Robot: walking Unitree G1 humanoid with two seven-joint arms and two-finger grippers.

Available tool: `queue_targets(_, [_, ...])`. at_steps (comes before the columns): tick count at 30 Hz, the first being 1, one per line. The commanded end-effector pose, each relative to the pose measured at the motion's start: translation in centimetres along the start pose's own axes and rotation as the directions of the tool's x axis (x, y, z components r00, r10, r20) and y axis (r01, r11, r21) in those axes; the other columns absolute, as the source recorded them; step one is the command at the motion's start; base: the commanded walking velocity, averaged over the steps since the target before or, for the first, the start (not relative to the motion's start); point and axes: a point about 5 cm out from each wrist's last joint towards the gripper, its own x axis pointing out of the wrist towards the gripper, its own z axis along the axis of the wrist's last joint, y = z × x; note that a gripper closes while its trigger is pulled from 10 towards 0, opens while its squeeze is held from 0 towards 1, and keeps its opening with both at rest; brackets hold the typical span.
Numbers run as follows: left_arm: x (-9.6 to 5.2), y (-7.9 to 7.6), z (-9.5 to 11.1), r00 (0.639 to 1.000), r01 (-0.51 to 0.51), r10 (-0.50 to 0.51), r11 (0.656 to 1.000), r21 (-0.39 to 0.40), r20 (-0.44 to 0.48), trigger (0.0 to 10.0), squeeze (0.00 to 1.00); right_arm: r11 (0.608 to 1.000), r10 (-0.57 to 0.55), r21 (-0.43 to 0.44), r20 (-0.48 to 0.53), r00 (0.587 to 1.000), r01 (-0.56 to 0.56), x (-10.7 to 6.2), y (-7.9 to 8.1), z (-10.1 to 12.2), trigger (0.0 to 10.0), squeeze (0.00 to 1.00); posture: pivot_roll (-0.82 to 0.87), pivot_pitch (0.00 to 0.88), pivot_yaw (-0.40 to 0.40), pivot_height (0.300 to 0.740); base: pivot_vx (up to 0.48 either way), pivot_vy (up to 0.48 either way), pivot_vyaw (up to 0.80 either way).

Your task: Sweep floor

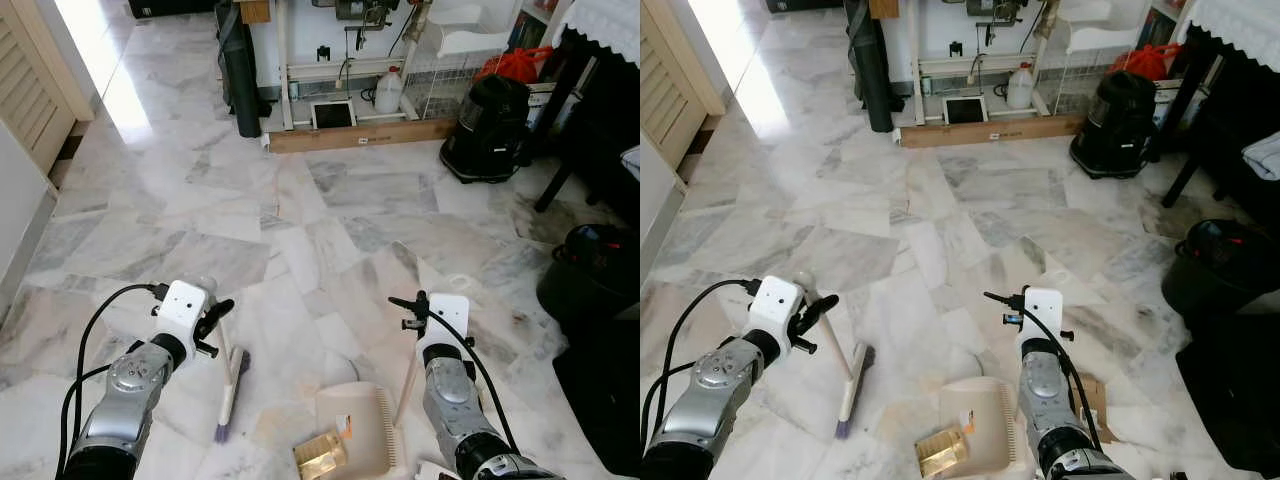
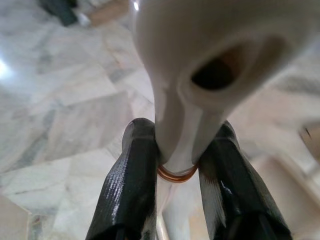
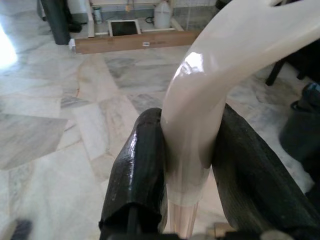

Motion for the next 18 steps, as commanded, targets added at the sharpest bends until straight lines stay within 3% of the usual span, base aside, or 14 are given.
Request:
queue_targets(1, [-0.2, -0.8, -1.6, 0.993, 0.07, -0.075, 0.996, -0.057, -0.096, 10.0, 0.0, 0.999, 0.037, -0.02, -0.057, 0.998, -0.039, -0.6, 0.6, -1.1, 10.0, 0.0, 0.05, 0.082, 0.002, 0.74, 0.0, 0.0, 0.0])
queue_targets(4, [-0.6, -1.6, -2.6, 0.975, 0.151, -0.171, 0.978, -0.145, -0.143, 10.0, 0.0, 0.999, 0.041, -0.018, -0.057, 0.998, -0.042, -0.6, 0.7, -1.1, 10.0, 0.0, 0.05, 0.083, 0.004, 0.74, 0.0, 0.0, 0.0])
queue_targets(10, [-0.6, -1.9, -2.7, 0.974, 0.158, -0.193, 0.955, -0.251, -0.122, 10.0, 0.0, 0.999, 0.039, -0.017, -0.058, 0.998, -0.04, -0.5, 0.4, -1.1, 10.0, 0.0, 0.05, 0.084, 0.003, 0.74, 0.0, 0.0, 0.0])
queue_targets(18, [-1.2, -2.3, -3.1, 0.946, 0.232, -0.279, 0.939, -0.253, -0.167, 10.0, 0.0, 0.999, 0.03, -0.019, -0.055, 0.998, -0.031, -0.5, 0.2, -1.1, 10.0, 0.0, 0.04, 0.088, 0.004, 0.74, 0.0, 0.0, 0.0])
